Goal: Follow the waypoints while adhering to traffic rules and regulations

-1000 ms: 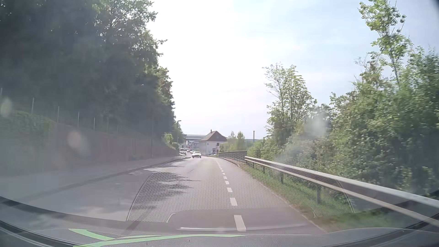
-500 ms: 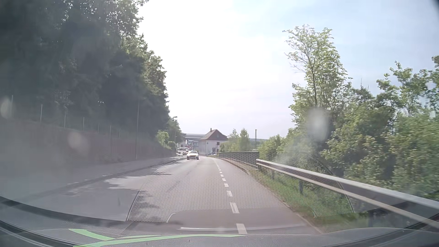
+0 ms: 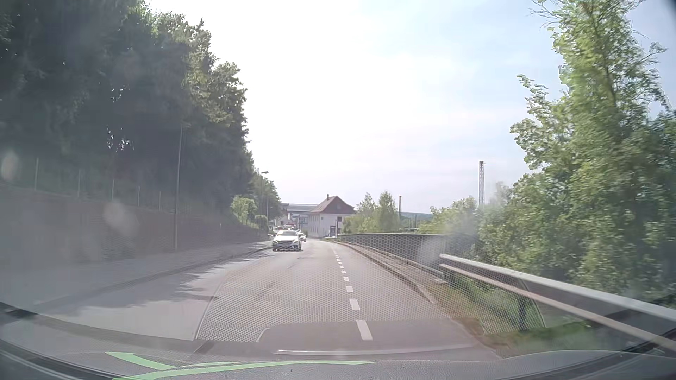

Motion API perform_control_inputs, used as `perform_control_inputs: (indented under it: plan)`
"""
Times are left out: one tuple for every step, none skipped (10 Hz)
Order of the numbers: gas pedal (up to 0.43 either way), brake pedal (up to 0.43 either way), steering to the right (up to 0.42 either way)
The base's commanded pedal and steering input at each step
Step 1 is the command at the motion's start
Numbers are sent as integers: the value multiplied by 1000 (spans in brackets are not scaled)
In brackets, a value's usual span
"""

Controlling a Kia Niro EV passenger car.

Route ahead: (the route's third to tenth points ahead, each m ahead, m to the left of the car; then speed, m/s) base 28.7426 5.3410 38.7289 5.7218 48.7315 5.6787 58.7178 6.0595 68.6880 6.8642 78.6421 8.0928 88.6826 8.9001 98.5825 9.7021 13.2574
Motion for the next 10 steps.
perform_control_inputs:
  plan:
    - [20,0,-6]
    - [20,0,-6]
    - [20,0,-5]
    - [20,0,-5]
    - [20,0,-5]
    - [20,0,-3]
    - [20,0,-1]
    - [20,0,0]
    - [20,0,0]
    - [20,0,0]
